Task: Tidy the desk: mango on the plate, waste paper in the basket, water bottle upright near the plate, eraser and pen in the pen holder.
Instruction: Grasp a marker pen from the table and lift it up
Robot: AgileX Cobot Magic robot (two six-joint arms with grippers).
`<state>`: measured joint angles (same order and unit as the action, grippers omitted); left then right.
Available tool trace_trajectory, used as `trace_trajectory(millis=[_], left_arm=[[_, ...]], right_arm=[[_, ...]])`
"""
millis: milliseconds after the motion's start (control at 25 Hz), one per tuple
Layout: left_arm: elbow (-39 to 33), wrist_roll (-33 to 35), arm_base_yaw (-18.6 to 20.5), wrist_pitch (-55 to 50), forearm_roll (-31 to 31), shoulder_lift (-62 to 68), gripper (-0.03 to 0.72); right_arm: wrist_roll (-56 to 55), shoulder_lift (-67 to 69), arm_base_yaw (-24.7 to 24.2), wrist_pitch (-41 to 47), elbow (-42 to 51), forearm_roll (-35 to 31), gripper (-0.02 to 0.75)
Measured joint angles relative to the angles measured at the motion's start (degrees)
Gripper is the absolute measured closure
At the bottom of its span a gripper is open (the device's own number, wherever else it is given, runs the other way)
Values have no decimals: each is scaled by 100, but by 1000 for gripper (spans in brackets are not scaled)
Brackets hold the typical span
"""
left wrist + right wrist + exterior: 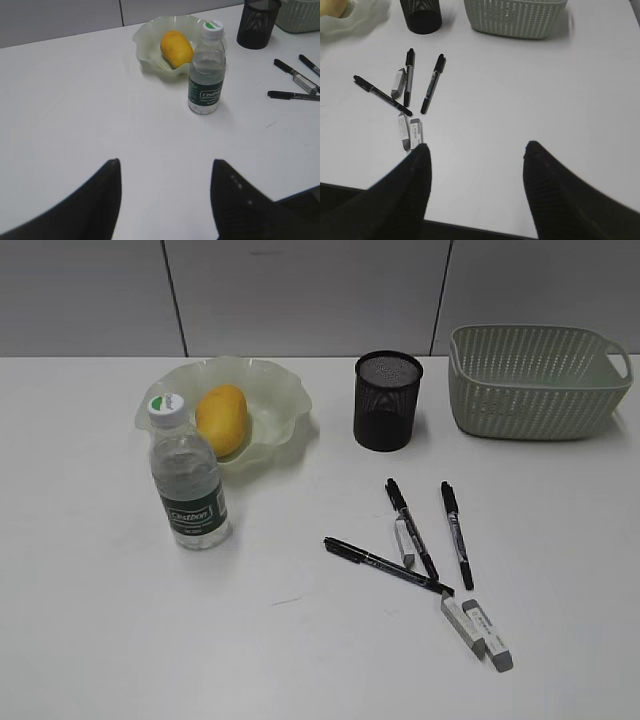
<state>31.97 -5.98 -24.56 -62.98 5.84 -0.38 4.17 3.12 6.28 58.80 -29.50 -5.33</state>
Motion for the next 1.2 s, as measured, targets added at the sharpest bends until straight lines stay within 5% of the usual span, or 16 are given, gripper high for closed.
trace_trajectory(millis=[440,840,1000,1200], left_arm=[[-117,11,60,220,-205,19,307],[-117,11,985,220,-228,8,316],[-117,11,990,220,-228,8,319],[-117,11,990,220,-228,8,321]], right_arm=[[1018,3601,0,-2108,-222,-1245,274],[1074,8288,41,-2437,-2146,-1388,291],[833,9256,416,-2300,-2820,-1236,291],[-787,10137,1173,-2209,-3632,13,293]])
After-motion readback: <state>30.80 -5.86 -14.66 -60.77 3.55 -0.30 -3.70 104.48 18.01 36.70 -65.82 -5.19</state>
